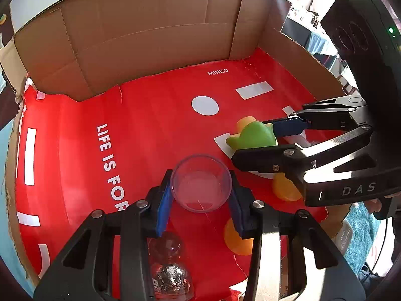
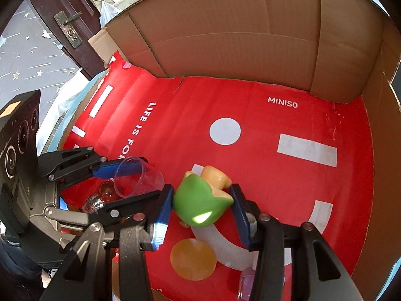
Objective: Organize rigid objects
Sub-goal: 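Carry the cup and green toy into the box and lower them, then open both tools to release the cup and green toy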
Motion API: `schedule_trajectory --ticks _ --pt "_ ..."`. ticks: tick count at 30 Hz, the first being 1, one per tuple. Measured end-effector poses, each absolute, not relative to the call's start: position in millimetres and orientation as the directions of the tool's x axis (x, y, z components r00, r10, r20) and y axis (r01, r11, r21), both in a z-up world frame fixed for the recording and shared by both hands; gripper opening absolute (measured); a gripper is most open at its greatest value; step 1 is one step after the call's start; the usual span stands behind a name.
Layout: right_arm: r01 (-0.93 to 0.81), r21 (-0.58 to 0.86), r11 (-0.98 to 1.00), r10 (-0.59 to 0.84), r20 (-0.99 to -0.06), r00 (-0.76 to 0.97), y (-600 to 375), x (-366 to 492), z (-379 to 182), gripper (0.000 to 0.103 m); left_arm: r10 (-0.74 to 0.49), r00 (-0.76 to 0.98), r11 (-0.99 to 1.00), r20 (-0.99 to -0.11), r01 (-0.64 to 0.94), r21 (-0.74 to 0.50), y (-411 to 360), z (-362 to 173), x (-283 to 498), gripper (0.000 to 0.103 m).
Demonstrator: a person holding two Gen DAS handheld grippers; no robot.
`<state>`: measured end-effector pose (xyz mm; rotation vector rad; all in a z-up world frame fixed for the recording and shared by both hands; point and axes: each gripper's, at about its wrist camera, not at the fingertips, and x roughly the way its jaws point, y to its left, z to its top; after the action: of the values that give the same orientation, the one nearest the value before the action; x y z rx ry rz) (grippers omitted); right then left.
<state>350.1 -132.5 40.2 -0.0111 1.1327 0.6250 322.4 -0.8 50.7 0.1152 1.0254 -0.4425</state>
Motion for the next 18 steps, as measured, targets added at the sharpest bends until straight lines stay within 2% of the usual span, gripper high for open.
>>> schedule_trajectory --ticks 8,13,18 --pt "-0.471 0.295 0.832 0.457 -0.845 0.278 -133.8 349.5 39.8 0.049 -0.301 0.438 0.903 -0.847 0.416 -0.106 -2.0 50.8 321.8 0.038" --pt "-0.470 0.300 0.830 0.463 -0.840 0.282 -133.9 348.2 39.5 0.053 -0.307 0.438 0.902 -0.845 0.417 -0.112 -0.7 52.3 320.7 0.039" --pt "-0.473 0.287 0.833 0.453 -0.844 0.286 -132.0 348.7 40.1 0.054 -0.306 0.453 0.905 -0.837 0.411 -0.108 0.5 55.1 319.1 0.051"
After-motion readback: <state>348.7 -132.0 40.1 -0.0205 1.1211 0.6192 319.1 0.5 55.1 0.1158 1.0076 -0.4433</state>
